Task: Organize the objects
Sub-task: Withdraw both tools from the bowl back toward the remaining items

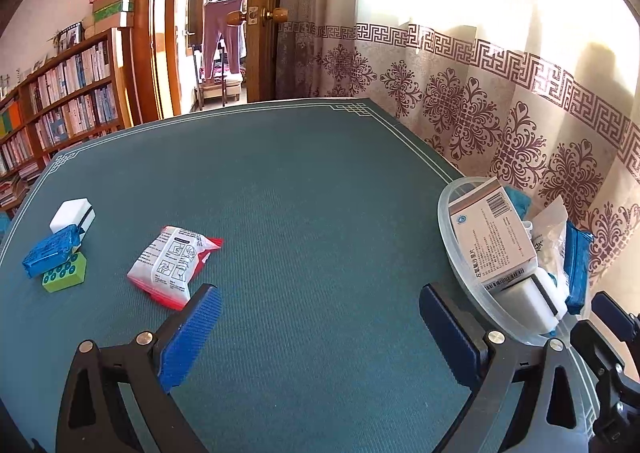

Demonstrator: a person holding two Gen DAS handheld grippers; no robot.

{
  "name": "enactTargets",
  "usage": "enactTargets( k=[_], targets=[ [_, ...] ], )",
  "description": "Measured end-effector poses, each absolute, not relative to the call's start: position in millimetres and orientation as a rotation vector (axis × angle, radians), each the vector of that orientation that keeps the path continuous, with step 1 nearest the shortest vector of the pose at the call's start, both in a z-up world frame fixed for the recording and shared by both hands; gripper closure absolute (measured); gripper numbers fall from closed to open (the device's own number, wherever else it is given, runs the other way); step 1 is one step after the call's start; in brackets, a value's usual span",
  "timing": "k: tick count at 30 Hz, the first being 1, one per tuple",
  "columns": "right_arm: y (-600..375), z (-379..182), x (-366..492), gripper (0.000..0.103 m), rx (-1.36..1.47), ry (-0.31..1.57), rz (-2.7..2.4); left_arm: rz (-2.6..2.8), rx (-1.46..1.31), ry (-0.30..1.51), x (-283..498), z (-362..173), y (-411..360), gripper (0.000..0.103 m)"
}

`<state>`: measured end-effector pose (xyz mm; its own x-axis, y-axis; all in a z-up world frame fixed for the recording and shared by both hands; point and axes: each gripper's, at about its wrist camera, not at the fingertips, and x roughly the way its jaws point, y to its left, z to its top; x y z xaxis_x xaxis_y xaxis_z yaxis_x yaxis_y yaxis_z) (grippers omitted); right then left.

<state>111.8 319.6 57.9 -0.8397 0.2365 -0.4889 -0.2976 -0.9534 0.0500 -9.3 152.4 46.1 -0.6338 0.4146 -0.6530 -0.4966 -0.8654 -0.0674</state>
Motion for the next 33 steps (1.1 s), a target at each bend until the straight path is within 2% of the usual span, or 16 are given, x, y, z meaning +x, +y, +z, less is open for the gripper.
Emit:
enactTargets(
  k=[10, 15, 33],
  targets=[
    [283, 55, 95, 0.042, -0.772, 0.125, 2.875, 2.540, -0.986, 0.136, -24, 42, 112, 0.002],
    [267, 50, 82, 0.035, -0.844, 0.130, 2.950, 2.597, -1.023, 0.117, -36, 38, 88, 0.002],
    [234, 36, 43, 0.034, -1.095, 0.187, 3.072, 2.869, -1.194, 0.057, -91, 20, -11, 0.001]
  ],
)
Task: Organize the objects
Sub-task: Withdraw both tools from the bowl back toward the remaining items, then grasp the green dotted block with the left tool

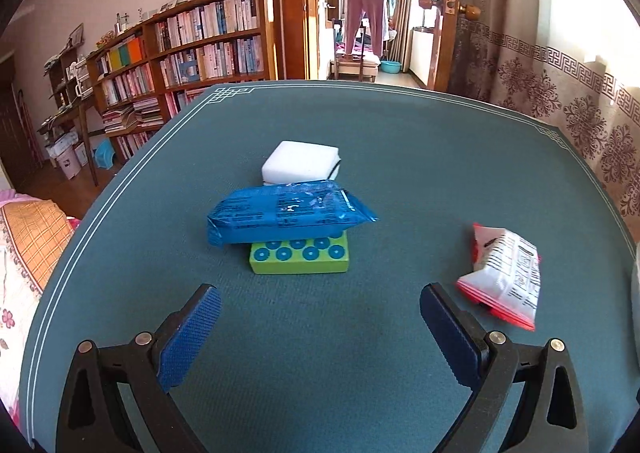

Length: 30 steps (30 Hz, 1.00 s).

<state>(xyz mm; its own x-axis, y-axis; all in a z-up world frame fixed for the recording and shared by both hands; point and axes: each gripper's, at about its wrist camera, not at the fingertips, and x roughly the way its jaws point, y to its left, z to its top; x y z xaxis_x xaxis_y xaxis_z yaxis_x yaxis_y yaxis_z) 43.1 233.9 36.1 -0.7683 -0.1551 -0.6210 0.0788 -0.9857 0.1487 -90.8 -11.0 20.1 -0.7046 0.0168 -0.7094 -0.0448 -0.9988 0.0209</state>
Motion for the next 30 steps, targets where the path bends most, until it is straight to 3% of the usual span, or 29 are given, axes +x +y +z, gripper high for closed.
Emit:
enactTargets(
  k=[8, 19, 26, 30],
  targets=[
    [238, 28, 23, 0.034, 1.090, -0.296, -2.766, 2.865, -1.300, 0.013, -114, 9, -28, 0.001],
    [216, 28, 5, 0.034, 1.099, -0.256, -2.736, 2.856, -1.353, 0.052, -136, 5, -25, 0.001],
    [203, 31, -9, 0.034, 1.101, -0.255, -2.710, 2.803, -1.302, 0.049, -134, 7, -23, 0.018],
    [194, 33, -21, 0.034, 1.094, -0.240, -2.708, 2.778, -1.250, 0.098, -130, 9, -17, 0.037]
  ],
)
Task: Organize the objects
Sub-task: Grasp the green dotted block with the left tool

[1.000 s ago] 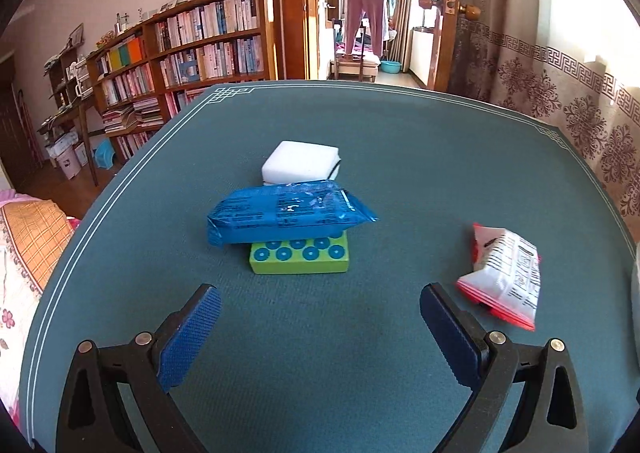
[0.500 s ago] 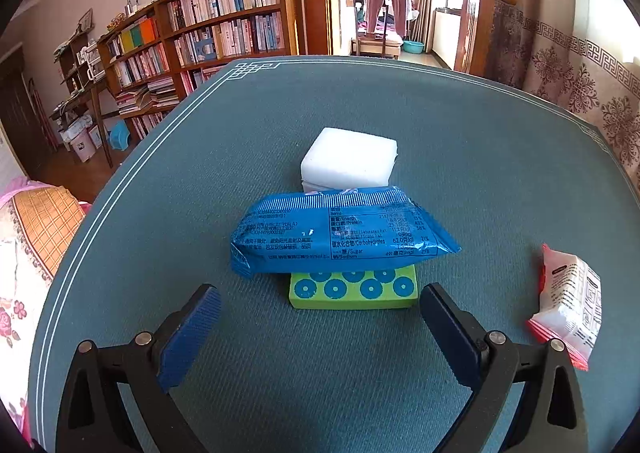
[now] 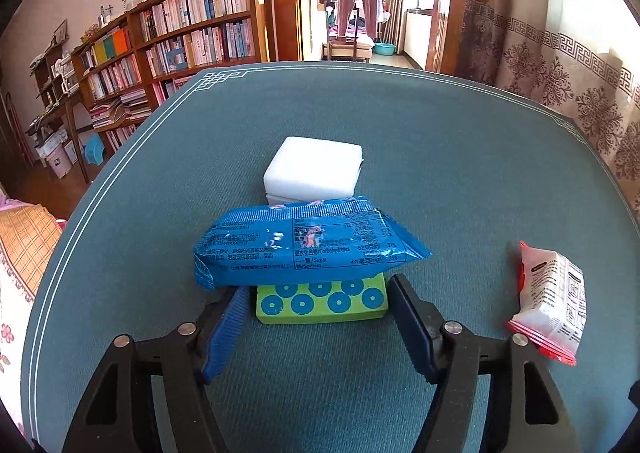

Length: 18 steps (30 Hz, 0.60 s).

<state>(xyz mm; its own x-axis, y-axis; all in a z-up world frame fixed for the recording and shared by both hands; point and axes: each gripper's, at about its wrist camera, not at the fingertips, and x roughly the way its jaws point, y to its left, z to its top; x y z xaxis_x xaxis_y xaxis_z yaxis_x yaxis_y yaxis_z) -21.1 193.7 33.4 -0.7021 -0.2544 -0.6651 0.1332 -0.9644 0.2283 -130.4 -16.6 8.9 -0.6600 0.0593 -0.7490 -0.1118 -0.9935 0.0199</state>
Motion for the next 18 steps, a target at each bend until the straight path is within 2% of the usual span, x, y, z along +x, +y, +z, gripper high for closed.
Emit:
enactTargets(
  k=[2, 18],
  targets=[
    [191, 31, -29, 0.034, 1.107, -0.251, -2.699, 2.772, -1.236, 0.120, -128, 9, -14, 0.040],
    [170, 26, -109, 0.034, 1.166, -0.421, -2.630, 2.634, -1.299, -0.013, -105, 17, -23, 0.040]
  ],
)
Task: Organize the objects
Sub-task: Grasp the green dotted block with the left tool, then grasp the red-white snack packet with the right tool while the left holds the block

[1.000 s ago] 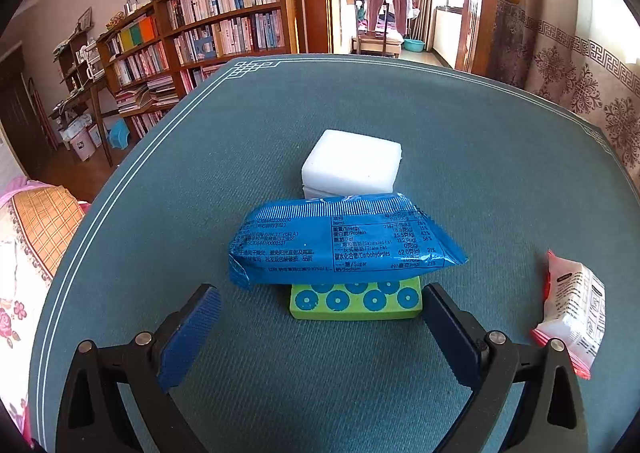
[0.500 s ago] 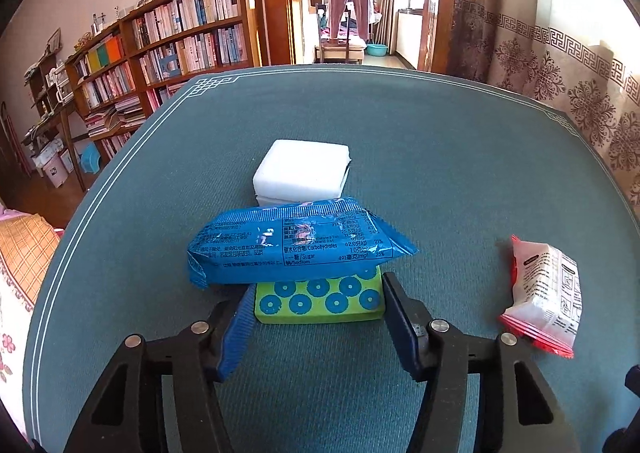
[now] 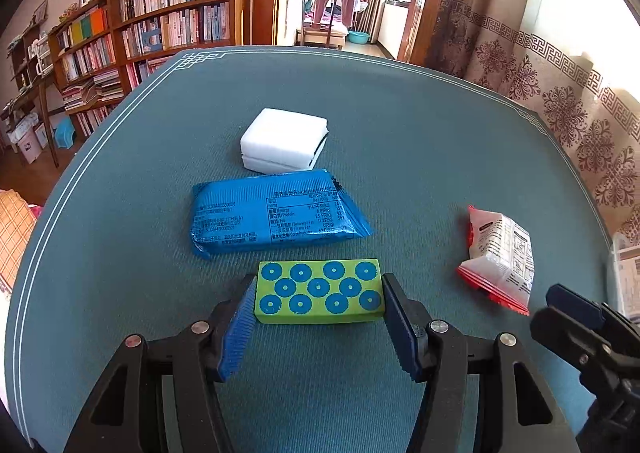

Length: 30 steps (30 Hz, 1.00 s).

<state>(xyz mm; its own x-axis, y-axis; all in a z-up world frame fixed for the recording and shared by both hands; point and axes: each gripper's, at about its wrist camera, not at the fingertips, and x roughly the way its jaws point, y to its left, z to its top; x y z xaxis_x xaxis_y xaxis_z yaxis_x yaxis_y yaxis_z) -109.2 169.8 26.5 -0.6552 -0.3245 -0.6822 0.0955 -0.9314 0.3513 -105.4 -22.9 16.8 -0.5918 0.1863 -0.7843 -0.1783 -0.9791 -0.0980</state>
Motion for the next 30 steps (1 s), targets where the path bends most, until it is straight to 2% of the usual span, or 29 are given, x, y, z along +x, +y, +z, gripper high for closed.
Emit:
enactTargets(
  k=[11, 19, 20, 21, 24, 30],
  targets=[
    [142, 20, -157, 0.034, 1.198, -0.394, -2.661, 2.671, -1.247, -0.044, -103, 24, -22, 0.040],
    [128, 16, -163, 0.034, 1.202, -0.234, -2.752, 2.717, -1.264, -0.076, -107, 23, -31, 0.040],
    [127, 15, -163, 0.037, 1.199, -0.212, -2.764, 2.717, -1.261, -0.074, -106, 23, -30, 0.040],
    [126, 15, -163, 0.044, 1.200, -0.191, -2.774, 2.717, -1.260, -0.070, -105, 22, -29, 0.040],
    [127, 15, -161, 0.051, 1.192, -0.178, -2.780, 2.715, -1.262, -0.060, -105, 21, -28, 0.040],
    [133, 15, -148, 0.053, 1.182, -0.197, -2.780, 2.708, -1.260, -0.048, -105, 21, -26, 0.040]
  ],
)
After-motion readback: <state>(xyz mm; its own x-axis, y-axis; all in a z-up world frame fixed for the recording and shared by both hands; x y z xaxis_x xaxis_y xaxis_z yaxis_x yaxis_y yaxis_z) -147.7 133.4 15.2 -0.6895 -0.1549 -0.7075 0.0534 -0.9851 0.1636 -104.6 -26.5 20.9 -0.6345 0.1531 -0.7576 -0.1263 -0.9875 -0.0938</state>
